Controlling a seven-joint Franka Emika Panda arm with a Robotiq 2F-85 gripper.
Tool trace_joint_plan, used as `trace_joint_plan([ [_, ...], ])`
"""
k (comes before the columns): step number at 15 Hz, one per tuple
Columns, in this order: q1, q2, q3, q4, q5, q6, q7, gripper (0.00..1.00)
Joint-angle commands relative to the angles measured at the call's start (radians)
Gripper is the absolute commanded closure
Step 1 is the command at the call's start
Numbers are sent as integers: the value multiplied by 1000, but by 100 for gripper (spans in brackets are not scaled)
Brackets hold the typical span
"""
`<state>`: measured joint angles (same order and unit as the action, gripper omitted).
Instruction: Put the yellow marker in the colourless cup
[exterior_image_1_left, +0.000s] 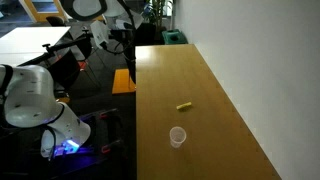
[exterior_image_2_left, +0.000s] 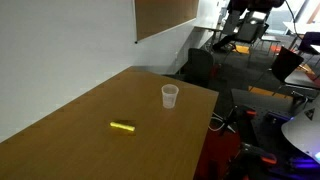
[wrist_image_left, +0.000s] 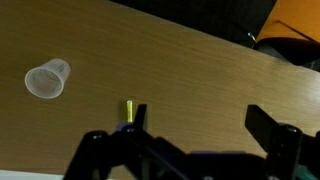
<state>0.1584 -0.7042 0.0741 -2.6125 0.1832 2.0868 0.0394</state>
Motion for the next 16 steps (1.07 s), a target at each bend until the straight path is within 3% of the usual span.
trace_joint_plan([
  [1,-7,0,5,3,4,-4,-4,0],
  [8,-21,14,15,4,-5,34,15,0],
  [13,-77,97,52,2,-81,246,48,0],
  [16,-97,229,26,30,-97,331,35,0],
])
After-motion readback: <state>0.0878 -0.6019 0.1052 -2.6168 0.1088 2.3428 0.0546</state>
